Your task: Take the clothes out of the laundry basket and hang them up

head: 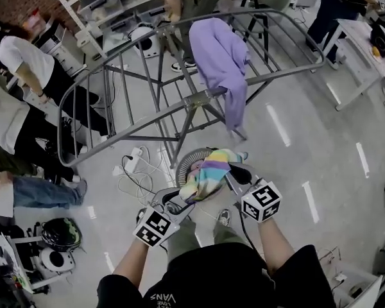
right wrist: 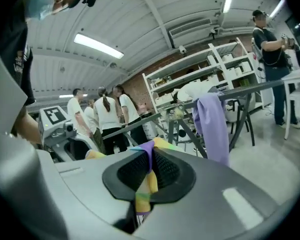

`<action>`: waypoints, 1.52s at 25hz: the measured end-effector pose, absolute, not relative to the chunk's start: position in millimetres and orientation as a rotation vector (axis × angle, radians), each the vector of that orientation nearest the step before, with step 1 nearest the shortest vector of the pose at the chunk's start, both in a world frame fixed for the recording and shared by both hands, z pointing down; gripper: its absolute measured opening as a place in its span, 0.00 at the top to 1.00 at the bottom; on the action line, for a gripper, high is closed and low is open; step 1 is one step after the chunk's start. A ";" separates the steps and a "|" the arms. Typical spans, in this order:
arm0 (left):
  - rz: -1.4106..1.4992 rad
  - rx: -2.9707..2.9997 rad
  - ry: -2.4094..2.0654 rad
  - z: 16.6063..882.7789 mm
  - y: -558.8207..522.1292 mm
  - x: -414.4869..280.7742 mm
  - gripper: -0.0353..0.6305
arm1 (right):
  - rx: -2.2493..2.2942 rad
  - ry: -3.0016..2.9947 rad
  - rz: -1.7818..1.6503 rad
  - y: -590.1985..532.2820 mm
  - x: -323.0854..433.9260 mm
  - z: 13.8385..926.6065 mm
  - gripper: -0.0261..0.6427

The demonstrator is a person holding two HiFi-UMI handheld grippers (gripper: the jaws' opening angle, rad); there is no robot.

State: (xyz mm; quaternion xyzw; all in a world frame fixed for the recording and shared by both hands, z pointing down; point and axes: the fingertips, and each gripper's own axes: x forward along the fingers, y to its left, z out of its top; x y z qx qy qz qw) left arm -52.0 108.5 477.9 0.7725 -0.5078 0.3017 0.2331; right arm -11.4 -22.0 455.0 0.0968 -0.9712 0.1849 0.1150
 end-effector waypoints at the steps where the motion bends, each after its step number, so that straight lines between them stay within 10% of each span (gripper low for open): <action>1: 0.823 2.109 -1.409 477.4 110.0 -56.9 0.67 | 0.239 -2.859 0.505 -20.0 -10.0 447.3 0.93; 21: 0.489 2.069 -1.517 434.1 68.4 -83.0 0.65 | -0.130 -2.868 0.128 16.3 23.4 392.1 0.93; 38: 0.036 2.268 -0.541 418.5 41.4 21.1 0.64 | -0.193 -2.894 0.160 31.5 33.9 387.0 0.93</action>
